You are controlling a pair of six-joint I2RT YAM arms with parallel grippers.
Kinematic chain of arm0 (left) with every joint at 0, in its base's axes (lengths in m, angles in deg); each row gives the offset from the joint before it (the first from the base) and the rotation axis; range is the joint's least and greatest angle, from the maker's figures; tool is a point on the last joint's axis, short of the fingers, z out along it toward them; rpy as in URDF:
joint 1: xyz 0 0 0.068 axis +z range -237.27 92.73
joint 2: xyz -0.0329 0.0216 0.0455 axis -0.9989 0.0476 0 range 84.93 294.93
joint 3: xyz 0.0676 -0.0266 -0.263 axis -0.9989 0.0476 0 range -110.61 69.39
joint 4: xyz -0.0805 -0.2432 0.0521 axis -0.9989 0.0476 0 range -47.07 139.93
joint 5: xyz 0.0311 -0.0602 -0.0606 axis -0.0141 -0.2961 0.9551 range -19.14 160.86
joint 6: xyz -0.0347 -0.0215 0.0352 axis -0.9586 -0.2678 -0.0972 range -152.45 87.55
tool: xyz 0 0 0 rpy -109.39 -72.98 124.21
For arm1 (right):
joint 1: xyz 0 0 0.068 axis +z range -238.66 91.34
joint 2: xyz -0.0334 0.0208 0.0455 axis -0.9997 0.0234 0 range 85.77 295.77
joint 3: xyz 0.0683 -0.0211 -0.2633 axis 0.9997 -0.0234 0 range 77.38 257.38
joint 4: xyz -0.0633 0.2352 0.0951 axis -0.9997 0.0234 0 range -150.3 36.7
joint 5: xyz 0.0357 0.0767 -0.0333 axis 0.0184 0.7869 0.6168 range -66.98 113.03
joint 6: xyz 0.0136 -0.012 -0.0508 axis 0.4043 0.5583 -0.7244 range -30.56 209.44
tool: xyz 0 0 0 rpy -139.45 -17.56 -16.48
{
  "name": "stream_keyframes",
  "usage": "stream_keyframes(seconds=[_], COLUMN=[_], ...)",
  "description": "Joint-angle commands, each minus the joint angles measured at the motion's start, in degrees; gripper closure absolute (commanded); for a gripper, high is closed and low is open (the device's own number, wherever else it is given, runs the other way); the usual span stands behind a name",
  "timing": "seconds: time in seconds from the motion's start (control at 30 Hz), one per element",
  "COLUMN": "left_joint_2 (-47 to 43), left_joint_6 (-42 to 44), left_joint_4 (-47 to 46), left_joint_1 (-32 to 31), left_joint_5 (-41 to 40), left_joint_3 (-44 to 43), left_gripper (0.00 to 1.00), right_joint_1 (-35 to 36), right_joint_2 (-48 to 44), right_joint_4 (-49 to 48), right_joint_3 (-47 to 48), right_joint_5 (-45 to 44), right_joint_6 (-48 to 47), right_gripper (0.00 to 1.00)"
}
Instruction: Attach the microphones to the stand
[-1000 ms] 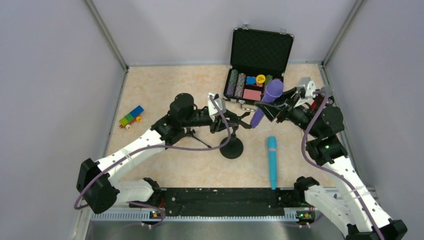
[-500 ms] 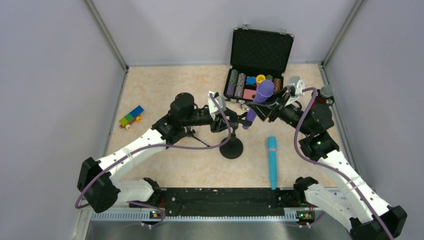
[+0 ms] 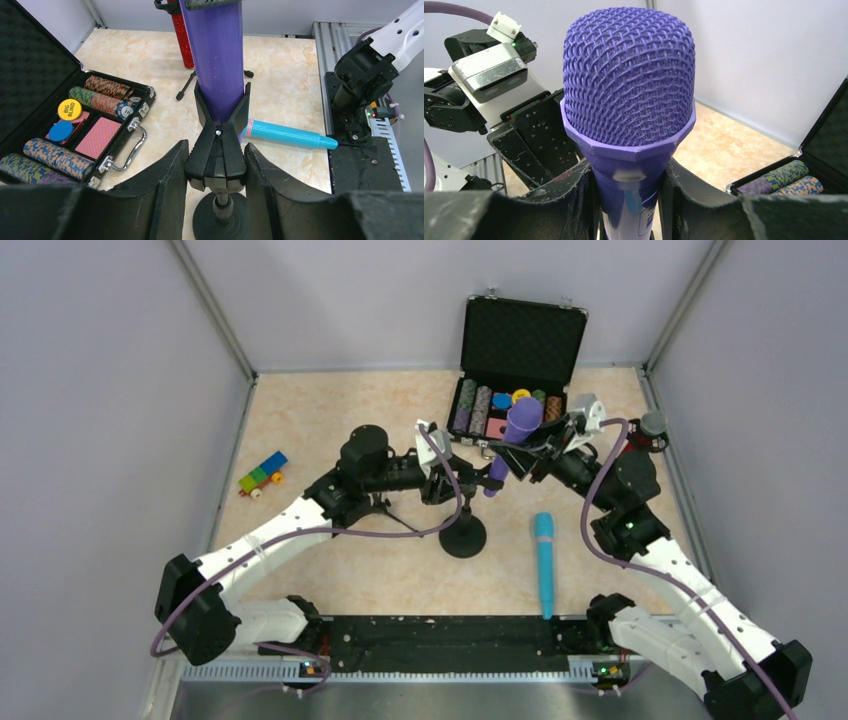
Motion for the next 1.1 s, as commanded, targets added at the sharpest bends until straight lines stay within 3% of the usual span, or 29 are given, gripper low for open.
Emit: stream_keyframes(seconds=[0.0, 0.13, 0.17, 0.3, 0.4, 0.83, 0.87, 0.93, 1.07], left_joint_2=[1.0, 0.9, 0.9, 0.8, 0.4, -0.3, -0.4, -0.6, -1.0], left_joint_6=[-0.9, -1.1, -1.0, -1.0, -1.1, -1.9, -2.0, -2.1, -2.6], left_joint_4=[-0.9, -1.2, -1.3, -1.4, -2.1, -2.9, -3.0, -3.4, -4.4], left_joint_1=[-0.1, -0.1, -0.1, -0.1, -0.1, -0.1, -0.2, -0.1, -0.1], left_joint_5=[-0.1, 0.2, 0.3, 0.6, -0.1, -1.2, -1.5, -2.0, -2.6], left_joint_3=[-0.4, -0.4, -0.3, -0.1, 0.9, 1.8, 1.9, 2.1, 2.7], left_gripper=[1.00, 1.00, 0.95, 0.47, 0.32, 0.20, 0.19, 0.18, 0.16], right_joint_1=[1.9, 2.3, 2.3, 2.6, 3.0, 3.9, 3.9, 3.9, 4.0], right_joint_2=[0.3, 0.3, 0.4, 0.8, 1.2, 1.1, 1.0, 0.8, 0.4], right_joint_4=[-3.5, -3.9, -3.9, -2.9, -1.5, 1.1, 1.2, 1.6, 0.9], right_joint_3=[-1.0, -1.6, -1.6, -0.8, 0.1, -0.2, -0.1, 0.4, 0.6], right_joint_5=[-0.1, -0.2, -0.1, 0.2, 0.2, -2.1, -2.5, -3.4, -3.9], right_joint_6=[1.1, 1.1, 1.0, 0.8, -0.2, -2.2, -2.0, -1.3, -0.5], right_gripper=[1.00, 1.00, 1.00, 1.00, 1.00, 1.00, 0.96, 0.71, 0.44])
